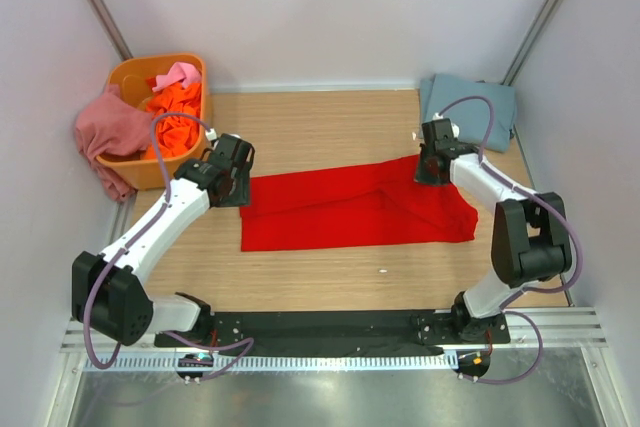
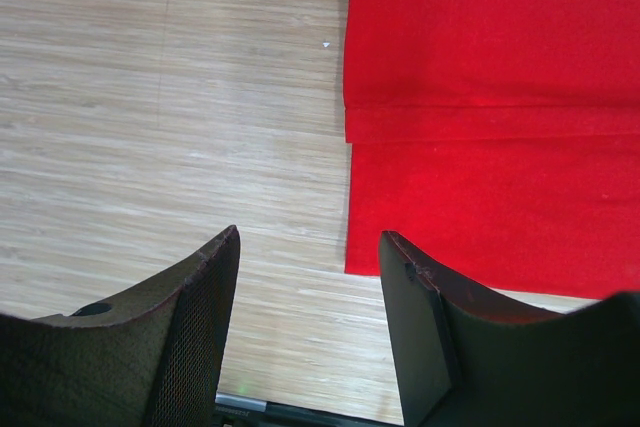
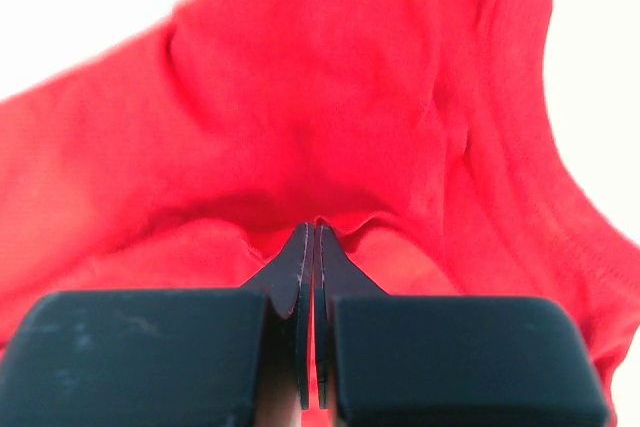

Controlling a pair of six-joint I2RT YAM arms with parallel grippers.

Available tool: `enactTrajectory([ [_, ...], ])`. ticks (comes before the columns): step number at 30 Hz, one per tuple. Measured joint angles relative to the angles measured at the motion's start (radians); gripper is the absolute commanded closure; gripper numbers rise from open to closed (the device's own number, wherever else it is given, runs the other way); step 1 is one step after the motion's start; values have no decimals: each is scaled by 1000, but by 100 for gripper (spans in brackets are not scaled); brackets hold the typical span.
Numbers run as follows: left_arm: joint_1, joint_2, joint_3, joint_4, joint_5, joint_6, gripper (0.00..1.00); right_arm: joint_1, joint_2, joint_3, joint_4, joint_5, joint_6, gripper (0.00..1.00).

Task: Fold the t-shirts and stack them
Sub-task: Fold the tshirt

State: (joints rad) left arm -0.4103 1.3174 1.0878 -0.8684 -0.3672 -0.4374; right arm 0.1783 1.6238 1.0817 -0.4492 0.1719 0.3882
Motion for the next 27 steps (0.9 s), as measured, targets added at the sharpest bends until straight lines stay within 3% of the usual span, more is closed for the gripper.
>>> enactTrajectory([
  [22,0,-16,0,0,0,0,41,135,-330,-315,-67,-175,63,99],
  [24,0,-16,0,0,0,0,41,145,-335,-348,-67,-190,69,81],
  [26,0,-16,0,0,0,0,41,153,-344,-375,-67,-211,86,39],
  [27,0,-16,0,0,0,0,40,157,-352,-384,-68,-220,90,34],
])
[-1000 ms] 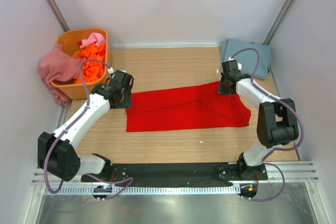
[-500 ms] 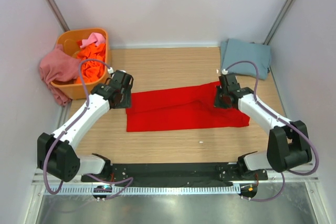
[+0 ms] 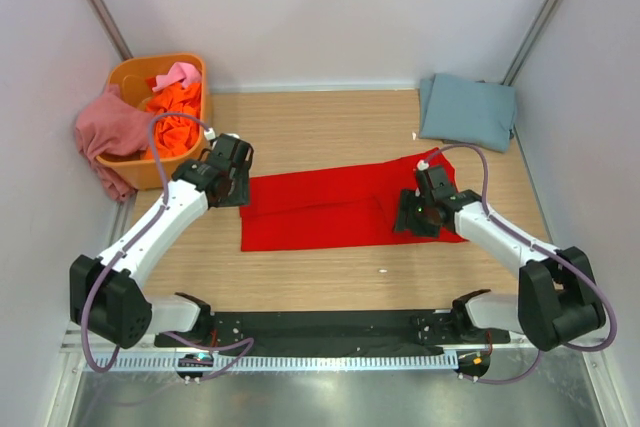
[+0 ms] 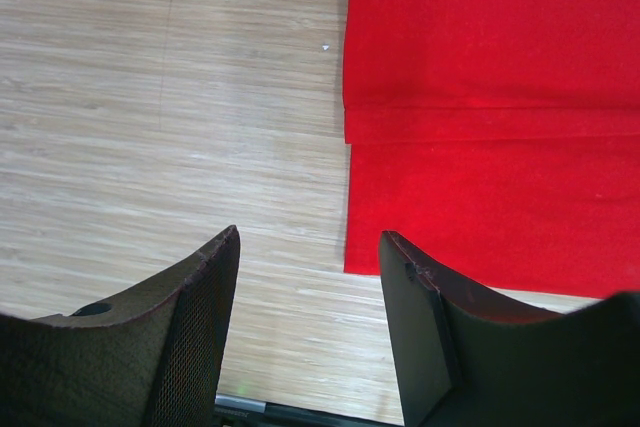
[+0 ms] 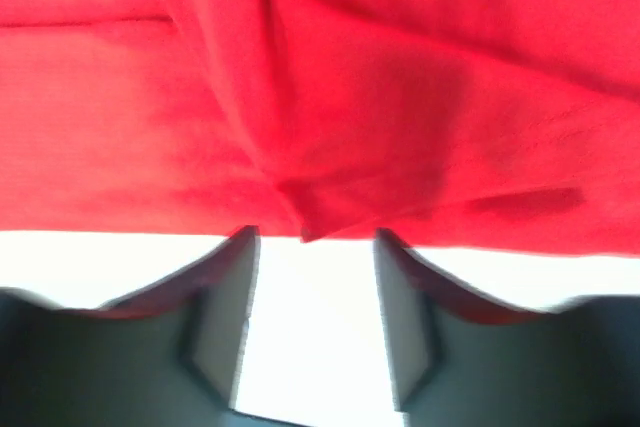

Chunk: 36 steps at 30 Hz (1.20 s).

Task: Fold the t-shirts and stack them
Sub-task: Fold the tshirt

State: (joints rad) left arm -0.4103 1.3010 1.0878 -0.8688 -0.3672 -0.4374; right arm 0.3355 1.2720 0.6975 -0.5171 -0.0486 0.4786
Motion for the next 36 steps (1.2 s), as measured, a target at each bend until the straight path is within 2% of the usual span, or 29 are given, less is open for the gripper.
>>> enactTrajectory([
  [5,0,11,5,-3,7,-11,40,16,-59,-6,-9,2,17,16],
  [7,0,48,29,-6,24,-29,40,16,-88,1,-12,24,24,13],
  [11,0,182,130,0,44,-59,41,12,-89,56,-18,93,40,12],
  [19,-3,560,278,43,71,-143,45,-37,182,192,29,176,51,11],
  [23,-13,657,282,49,77,-173,45,-56,344,257,34,186,45,12],
  [30,-40,589,177,128,71,-230,45,-57,558,474,10,196,11,11],
  [33,-68,521,79,171,83,-267,45,-56,666,619,-11,179,-15,12],
  [36,-144,441,-28,214,92,-325,44,-47,809,831,-53,136,-63,12],
])
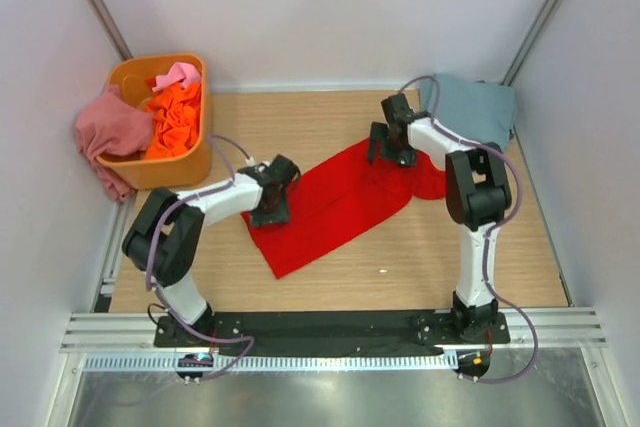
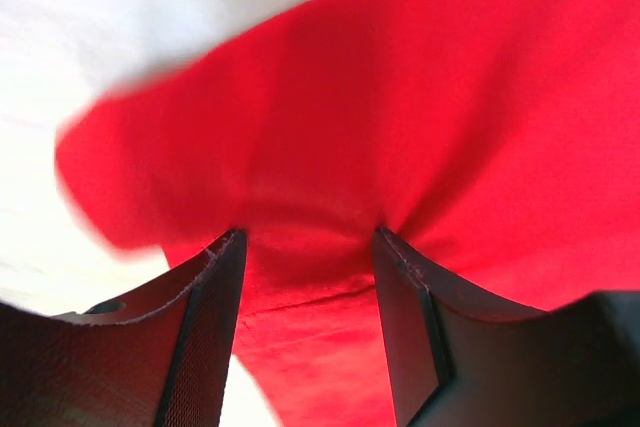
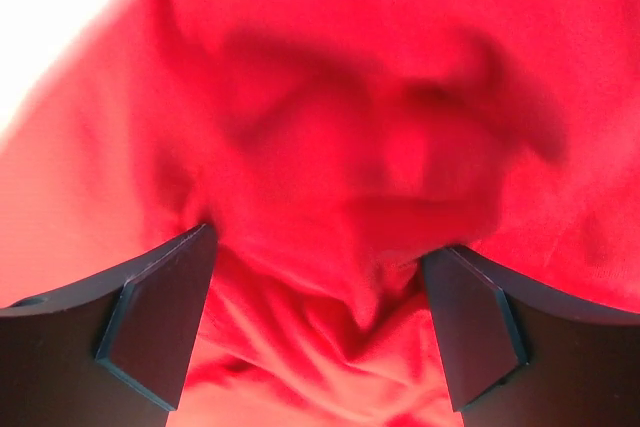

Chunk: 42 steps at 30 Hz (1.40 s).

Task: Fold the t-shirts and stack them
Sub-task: Fold the tshirt

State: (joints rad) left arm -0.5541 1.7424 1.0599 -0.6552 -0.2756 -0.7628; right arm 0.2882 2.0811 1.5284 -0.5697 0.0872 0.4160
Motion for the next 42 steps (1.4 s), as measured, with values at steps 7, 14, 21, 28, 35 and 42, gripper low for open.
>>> enactTrajectory([
  [7,-410,-96,-110,11,39,-209,43,87,308,504,-71,-161,-135,8],
  [14,-668,98,137,-35,116,-304,43,183,469,782,-123,-274,-225,4],
  [21,-688,111,180,-75,146,-341,39,198,473,800,-137,-248,-272,0],
  [28,-787,-104,190,-268,105,-424,36,164,500,840,-131,-127,-224,0],
  [35,-842,-368,166,-427,-26,-518,32,129,399,653,-36,-116,-159,0],
  [42,-813,-309,160,-488,-173,-458,32,178,207,418,39,-127,-100,0],
])
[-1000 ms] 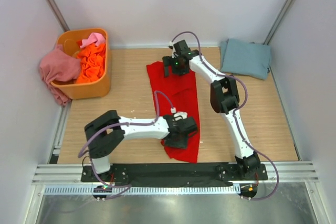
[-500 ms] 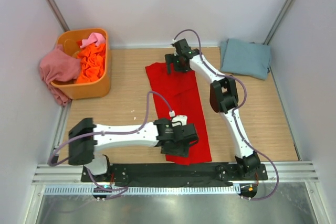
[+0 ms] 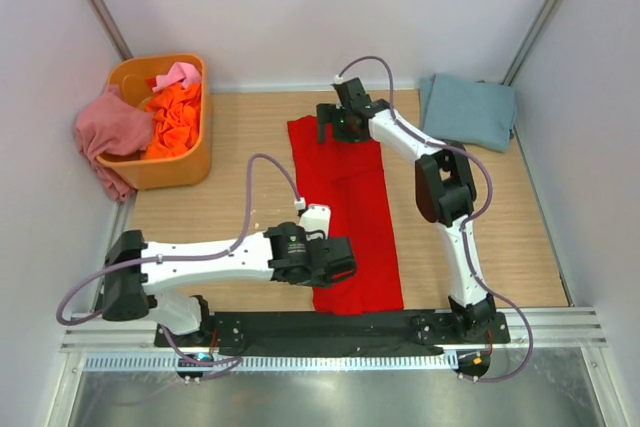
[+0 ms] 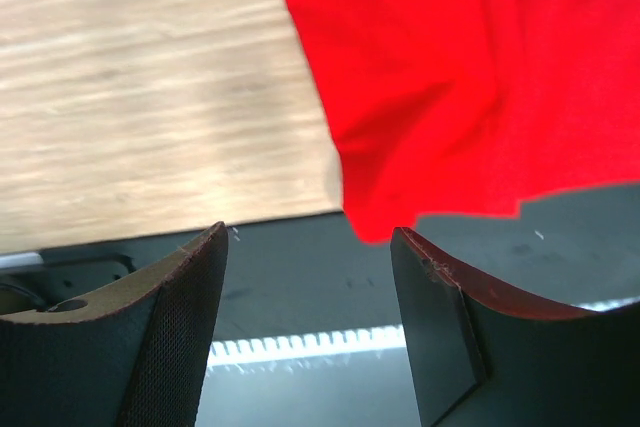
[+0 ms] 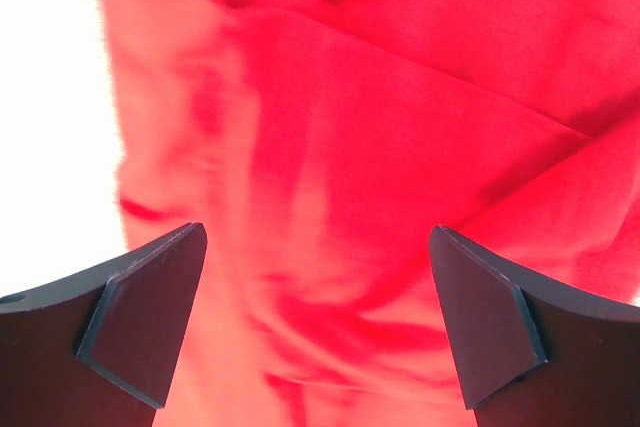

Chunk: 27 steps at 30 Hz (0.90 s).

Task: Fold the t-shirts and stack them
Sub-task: Fold the tshirt

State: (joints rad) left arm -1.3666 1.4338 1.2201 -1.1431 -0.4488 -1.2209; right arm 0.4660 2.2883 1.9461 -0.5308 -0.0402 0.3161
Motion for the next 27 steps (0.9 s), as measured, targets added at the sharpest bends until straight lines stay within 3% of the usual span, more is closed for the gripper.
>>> enactTrajectory([
  [5,22,57,11,-18,-32,30,32,39,74,116,0,-7,21,0],
  [20,172,-48,-97,27,-26,99,32,-6,416,545,71,58,80,0],
  [27,237,-18,-97,76,-13,138,33,-21,468,594,178,95,106,0],
])
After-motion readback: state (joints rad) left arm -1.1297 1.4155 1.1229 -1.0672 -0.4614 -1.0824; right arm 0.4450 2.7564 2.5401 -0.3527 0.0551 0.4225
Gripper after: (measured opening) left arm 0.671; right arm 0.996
